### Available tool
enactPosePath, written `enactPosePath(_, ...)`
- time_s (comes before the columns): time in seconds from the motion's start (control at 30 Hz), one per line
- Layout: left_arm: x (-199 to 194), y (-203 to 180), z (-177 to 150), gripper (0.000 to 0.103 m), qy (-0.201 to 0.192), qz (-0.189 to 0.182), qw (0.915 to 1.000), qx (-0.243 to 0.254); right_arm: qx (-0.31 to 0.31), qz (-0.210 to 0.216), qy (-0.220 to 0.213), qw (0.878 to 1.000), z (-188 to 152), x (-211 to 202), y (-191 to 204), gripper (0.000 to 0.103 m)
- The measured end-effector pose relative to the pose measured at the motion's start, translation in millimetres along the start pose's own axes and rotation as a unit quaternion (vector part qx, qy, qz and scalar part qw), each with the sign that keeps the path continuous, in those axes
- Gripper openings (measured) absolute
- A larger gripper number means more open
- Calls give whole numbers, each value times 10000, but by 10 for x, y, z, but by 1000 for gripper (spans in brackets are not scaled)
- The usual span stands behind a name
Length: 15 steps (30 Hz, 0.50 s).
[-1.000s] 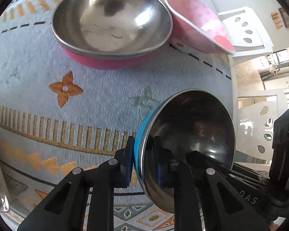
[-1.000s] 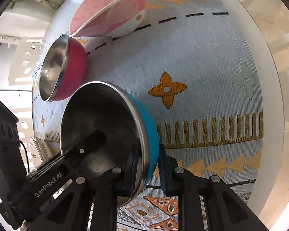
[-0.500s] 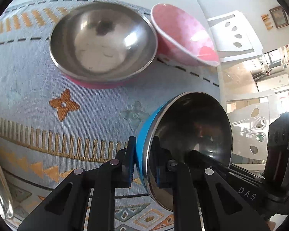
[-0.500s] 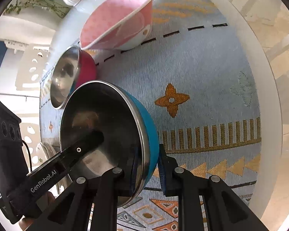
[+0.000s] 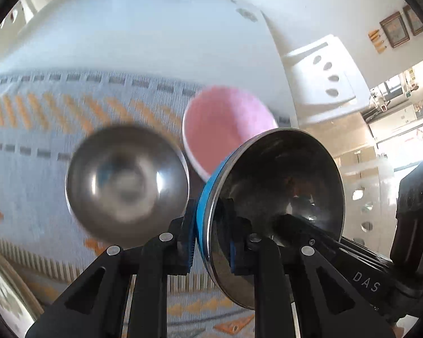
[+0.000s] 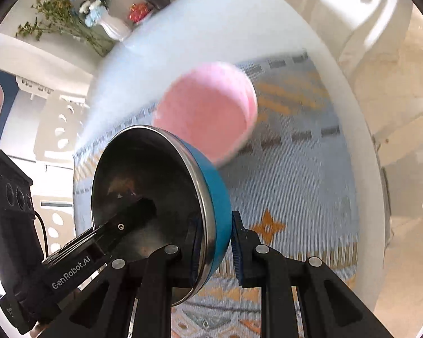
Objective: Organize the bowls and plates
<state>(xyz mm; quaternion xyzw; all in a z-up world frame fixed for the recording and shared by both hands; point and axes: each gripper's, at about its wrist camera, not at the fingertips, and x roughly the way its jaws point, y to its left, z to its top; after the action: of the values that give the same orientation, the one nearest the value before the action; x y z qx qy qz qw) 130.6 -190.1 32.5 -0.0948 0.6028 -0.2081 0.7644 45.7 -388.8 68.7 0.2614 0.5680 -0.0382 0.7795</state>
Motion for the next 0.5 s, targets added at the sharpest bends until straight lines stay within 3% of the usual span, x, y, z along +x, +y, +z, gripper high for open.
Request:
enactPosePath(0.17, 175, -33, 339, 15, -140, -194, 9997, -12, -21, -45, -170, 9998, 369, 16, -31, 19)
enactPosePath(0.27, 287, -86, 461, 16, -153, -131, 9998, 68, -64, -201, -270, 9994, 560, 64, 3, 18)
enactPosePath(0.5, 584, -1, 556, 17, 147, 21, 9999, 67, 24, -359, 25, 9993, 853, 345, -92, 18)
